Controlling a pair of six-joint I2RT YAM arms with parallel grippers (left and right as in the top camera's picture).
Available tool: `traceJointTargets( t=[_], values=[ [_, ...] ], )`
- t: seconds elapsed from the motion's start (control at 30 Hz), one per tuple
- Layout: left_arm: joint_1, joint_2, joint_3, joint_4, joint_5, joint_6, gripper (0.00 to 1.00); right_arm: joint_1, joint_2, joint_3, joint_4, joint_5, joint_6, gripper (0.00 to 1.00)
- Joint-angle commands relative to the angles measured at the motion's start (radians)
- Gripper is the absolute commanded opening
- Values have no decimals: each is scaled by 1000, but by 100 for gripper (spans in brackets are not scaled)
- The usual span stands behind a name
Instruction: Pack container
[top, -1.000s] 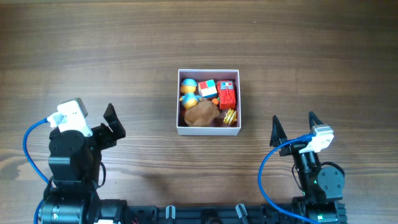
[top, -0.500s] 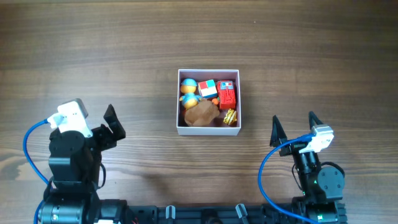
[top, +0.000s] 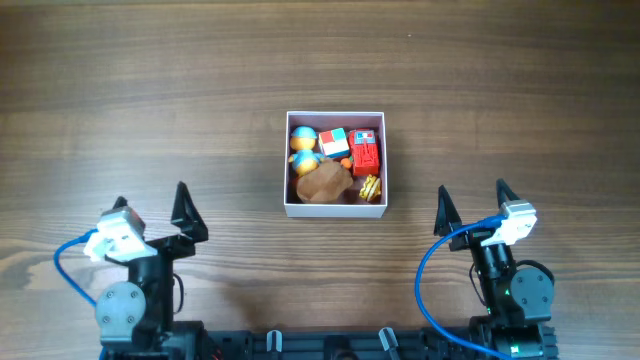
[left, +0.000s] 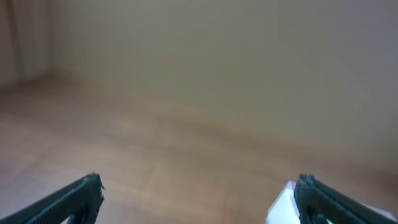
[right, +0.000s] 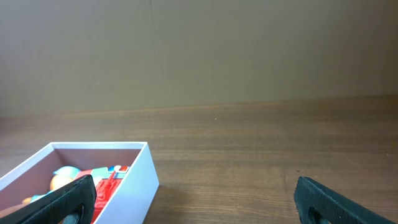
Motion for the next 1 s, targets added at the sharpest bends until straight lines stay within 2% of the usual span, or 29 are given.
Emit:
traceJointTargets(
  t=[0.0,0.07,0.17,0.27,0.37,0.43,0.97],
  values=[
    [6,-36,-163,238,75,-4,100,4,-12,-1,6,-12,-11,100],
    [7,-48,-244,342,77,0,100,4,-12,-1,6,-12,-11,100],
    [18,-87,-330,373,89,0,100,4,-12,-1,6,-12,-11,100],
    [19,-87,-330,327,118,68,100,4,-12,-1,6,-12,-11,100],
    [19,-87,-329,208,134,68,100,4,-12,-1,6,-12,-11,100],
    [19,-87,-329,211,167,67,100,4,-12,-1,6,-12,-11,100],
    [19,-87,-329,212,166,67,100,4,-12,-1,6,-12,-11,100]
  ],
)
